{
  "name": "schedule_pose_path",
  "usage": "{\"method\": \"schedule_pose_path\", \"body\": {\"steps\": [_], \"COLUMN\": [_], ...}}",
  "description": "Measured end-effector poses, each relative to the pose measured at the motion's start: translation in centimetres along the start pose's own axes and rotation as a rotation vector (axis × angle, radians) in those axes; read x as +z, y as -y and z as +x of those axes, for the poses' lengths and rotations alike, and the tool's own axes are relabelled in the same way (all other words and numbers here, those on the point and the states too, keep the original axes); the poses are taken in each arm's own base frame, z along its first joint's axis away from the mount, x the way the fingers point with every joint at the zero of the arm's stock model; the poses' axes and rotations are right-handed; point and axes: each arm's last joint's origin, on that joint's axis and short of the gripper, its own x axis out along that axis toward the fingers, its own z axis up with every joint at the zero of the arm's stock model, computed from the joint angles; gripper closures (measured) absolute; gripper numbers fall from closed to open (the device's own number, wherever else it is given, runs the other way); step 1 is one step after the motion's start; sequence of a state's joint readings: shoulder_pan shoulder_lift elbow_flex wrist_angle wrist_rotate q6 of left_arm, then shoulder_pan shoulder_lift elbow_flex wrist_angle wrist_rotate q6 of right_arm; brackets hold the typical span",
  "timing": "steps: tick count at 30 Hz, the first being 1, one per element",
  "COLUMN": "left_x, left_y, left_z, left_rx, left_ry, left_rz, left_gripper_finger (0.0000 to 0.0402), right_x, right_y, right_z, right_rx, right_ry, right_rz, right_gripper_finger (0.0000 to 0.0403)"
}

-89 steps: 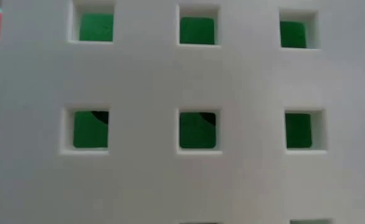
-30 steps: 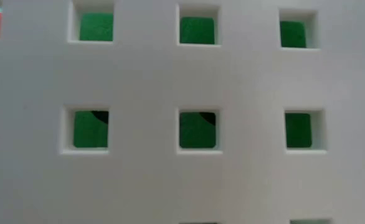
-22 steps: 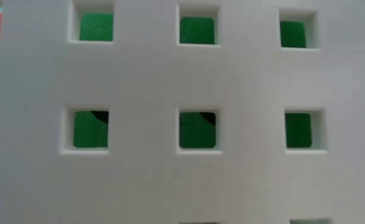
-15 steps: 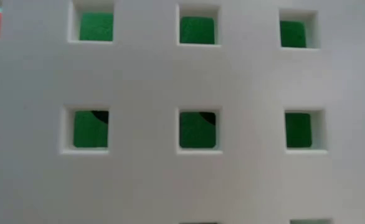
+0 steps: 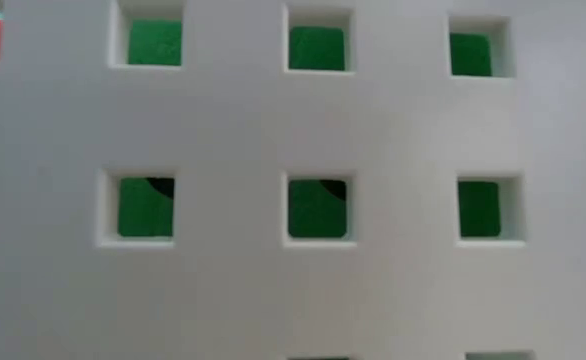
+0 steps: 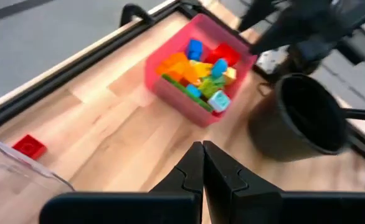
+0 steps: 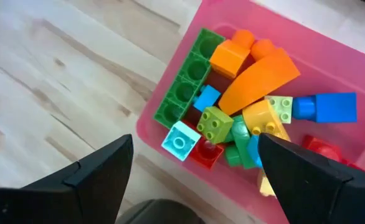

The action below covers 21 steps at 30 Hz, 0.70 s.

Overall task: Pick & Place Toys
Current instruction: Adjust the transparent bin

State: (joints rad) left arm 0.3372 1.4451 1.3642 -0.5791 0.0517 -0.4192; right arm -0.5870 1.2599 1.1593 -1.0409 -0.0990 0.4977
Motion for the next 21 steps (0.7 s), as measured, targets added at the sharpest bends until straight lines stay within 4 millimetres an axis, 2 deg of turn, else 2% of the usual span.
{"method": "schedule_pose_path", "body": {"steps": [5, 13, 21], "left_x": [0.0, -1.4, -1.9], "left_y": [-1.8, -5.0, -6.7], "left_z": [3.0, 7.4, 9.0], "left_rx": [0.069, 0.216, 0.309], "left_ry": [-0.072, -0.220, -0.261], "left_rz": [-0.031, -0.108, -0.120], "left_gripper_finger": [0.0394, 0.0394, 0.0394], "right_x": [-1.5, -3.4, -3.9], "right_y": [0.3, -0.2, -1.2], "right_z": [-1.3, -1.3, -1.2], "right_rx": [0.026, 0.051, 0.079], "right_ry": [0.041, 0.023, 0.017], "right_rz": [0.066, 0.099, 0.072], "right_gripper_finger": [0.0064, 0.0064, 0.0064]}}
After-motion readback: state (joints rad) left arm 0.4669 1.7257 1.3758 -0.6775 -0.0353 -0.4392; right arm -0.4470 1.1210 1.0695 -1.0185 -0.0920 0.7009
